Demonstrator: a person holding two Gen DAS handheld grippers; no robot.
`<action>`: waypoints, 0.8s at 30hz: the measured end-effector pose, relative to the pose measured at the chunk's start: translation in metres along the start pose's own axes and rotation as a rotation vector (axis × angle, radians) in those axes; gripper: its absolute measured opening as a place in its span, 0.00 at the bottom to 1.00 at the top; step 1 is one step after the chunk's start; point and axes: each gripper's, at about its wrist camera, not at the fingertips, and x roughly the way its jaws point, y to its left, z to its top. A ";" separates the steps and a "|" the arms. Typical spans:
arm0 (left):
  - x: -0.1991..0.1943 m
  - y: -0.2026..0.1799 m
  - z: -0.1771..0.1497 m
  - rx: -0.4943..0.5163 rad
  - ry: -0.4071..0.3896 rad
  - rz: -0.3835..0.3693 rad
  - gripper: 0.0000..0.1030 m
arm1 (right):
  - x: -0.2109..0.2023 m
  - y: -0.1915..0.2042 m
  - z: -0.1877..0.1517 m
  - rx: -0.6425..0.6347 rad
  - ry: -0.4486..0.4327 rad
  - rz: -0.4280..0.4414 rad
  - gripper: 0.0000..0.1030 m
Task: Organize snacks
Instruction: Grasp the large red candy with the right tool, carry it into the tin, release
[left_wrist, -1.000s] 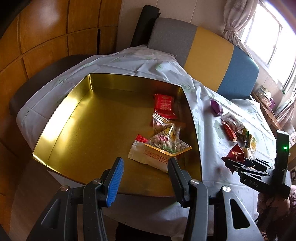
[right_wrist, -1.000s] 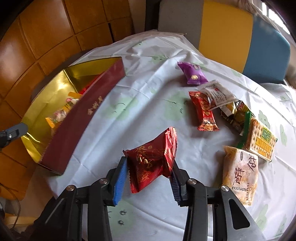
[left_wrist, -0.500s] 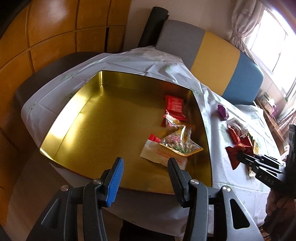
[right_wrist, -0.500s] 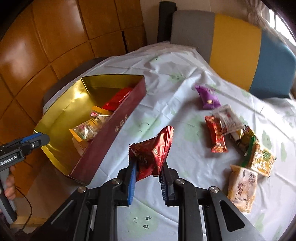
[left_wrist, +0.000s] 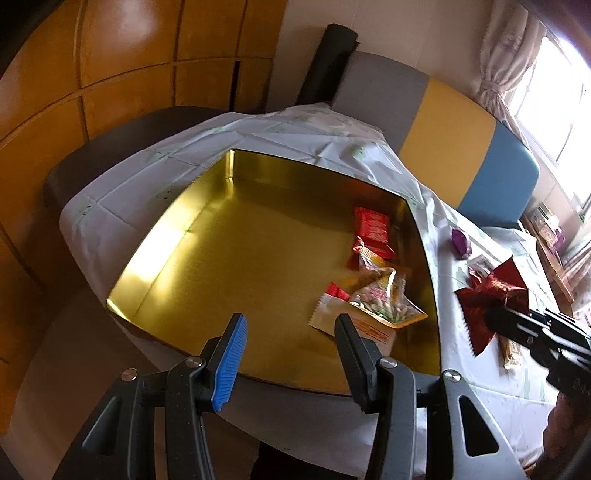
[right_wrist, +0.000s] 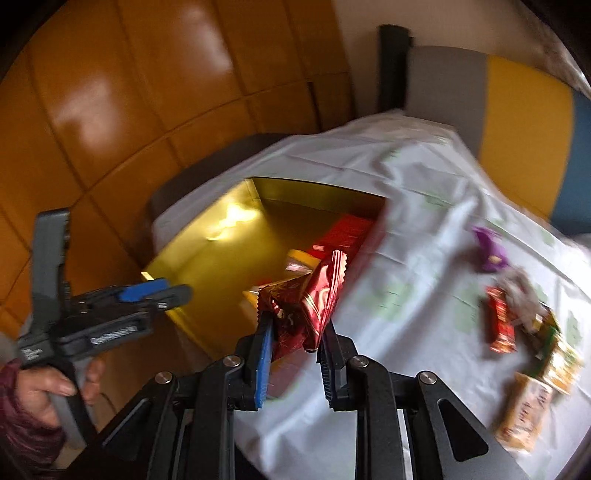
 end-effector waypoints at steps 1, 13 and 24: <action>0.000 0.002 0.000 -0.003 -0.002 0.003 0.49 | 0.007 0.010 0.002 -0.020 0.007 0.018 0.23; 0.003 0.012 -0.004 -0.011 0.007 0.023 0.49 | 0.065 0.037 -0.019 -0.096 0.140 0.005 0.29; 0.000 -0.001 -0.006 0.029 0.001 0.020 0.49 | 0.035 0.032 -0.023 -0.068 0.057 -0.036 0.47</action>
